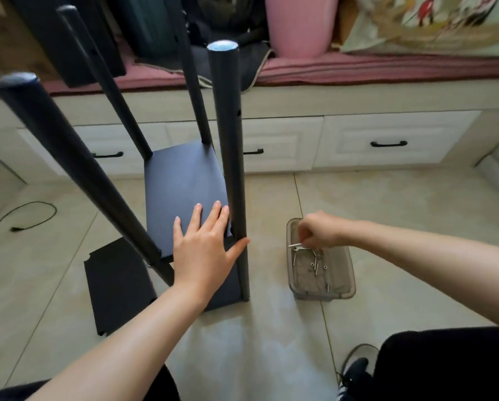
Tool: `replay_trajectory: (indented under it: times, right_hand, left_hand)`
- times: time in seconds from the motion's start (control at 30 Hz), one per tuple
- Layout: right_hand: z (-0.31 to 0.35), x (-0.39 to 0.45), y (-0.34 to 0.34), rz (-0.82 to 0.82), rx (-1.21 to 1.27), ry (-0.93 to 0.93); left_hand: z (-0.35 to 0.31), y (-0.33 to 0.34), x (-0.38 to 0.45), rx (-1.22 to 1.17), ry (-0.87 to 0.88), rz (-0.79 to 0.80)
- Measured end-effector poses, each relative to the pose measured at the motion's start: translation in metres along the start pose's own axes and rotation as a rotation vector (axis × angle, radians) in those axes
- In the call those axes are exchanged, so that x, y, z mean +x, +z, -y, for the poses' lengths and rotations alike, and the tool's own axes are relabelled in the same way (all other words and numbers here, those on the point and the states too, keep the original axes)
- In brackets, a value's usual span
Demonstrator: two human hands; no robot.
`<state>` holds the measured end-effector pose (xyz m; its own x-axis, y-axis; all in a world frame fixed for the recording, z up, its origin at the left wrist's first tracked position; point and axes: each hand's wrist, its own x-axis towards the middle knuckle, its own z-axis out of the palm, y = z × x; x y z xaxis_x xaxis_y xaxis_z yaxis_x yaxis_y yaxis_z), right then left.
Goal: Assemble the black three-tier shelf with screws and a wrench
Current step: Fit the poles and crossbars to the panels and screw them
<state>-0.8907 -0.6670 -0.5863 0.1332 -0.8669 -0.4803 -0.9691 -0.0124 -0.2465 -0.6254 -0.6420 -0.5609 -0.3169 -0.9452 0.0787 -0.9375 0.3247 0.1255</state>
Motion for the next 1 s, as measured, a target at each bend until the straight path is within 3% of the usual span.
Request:
replay_trajectory:
  times: [0.13,0.37,0.7,1.0]
  right_hand:
    - [0.042,-0.046,-0.019,-0.109,0.283,-0.067]
    - [0.085,-0.090,-0.019,-0.164,0.729,0.004]
    - [0.100,-0.064,-0.012,-0.104,0.841,0.148]
    - [0.098,-0.057,-0.008,-0.133,0.831,0.092]
  left_hand:
    - [-0.002,-0.004,0.003,0.023,0.015,0.023]
    - [0.005,0.000,0.003,0.071,0.067,0.030]
    - [0.015,0.011,0.003,0.148,0.132,0.060]
    - [0.018,0.016,0.003,0.168,0.144,0.010]
